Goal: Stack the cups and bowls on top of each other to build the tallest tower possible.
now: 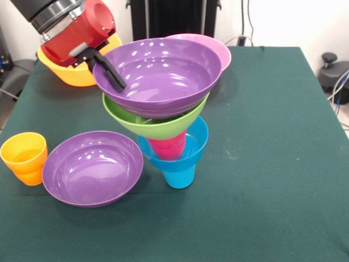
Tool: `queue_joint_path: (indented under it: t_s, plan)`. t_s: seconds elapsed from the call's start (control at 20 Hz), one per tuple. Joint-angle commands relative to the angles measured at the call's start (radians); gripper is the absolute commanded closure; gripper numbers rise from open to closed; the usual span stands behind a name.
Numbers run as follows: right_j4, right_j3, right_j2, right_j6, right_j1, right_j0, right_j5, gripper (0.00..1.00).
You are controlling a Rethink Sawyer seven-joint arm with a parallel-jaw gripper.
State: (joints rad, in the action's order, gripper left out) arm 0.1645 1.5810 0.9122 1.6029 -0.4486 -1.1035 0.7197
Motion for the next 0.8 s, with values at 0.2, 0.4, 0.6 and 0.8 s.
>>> queue_joint_path:
  t_s: [0.2, 0.4, 0.6, 0.8]
  plan:
    - [0.056, -0.034, -0.072, -0.026, 0.03, 0.048, -0.006, 1.0]
    - [0.055, -0.018, -0.072, -0.005, 0.024, 0.052, -0.024, 1.0]
    - [0.051, 0.0, -0.067, 0.011, 0.023, 0.054, -0.039, 1.0]
    - [0.048, 0.014, -0.062, 0.03, 0.026, 0.057, -0.059, 1.0]
